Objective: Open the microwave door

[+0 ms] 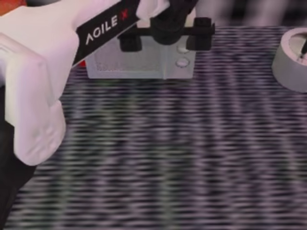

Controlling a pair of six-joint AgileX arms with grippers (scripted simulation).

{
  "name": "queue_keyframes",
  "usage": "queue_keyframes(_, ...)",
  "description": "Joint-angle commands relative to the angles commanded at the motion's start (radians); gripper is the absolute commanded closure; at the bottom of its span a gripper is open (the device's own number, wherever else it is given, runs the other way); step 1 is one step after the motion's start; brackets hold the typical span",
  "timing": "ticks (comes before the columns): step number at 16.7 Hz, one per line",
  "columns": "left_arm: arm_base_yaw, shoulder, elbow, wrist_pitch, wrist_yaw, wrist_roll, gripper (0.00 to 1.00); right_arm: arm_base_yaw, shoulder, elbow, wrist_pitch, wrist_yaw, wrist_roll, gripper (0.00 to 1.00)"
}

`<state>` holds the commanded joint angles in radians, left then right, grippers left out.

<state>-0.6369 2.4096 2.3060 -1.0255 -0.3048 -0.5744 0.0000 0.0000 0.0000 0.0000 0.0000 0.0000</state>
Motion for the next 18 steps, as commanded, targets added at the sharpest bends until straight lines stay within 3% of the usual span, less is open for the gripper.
queue_keyframes(5, 0.005, 0.011, -0.008, 0.019, 0.002, 0.005, 0.0, 0.0, 0.0, 0.0, 0.0, 0.0, 0.0, 0.0)
queue_keyframes(18, 0.005, 0.011, -0.008, 0.019, 0.002, 0.005, 0.98, 0.0, 0.0, 0.0, 0.0, 0.0, 0.0, 0.0)
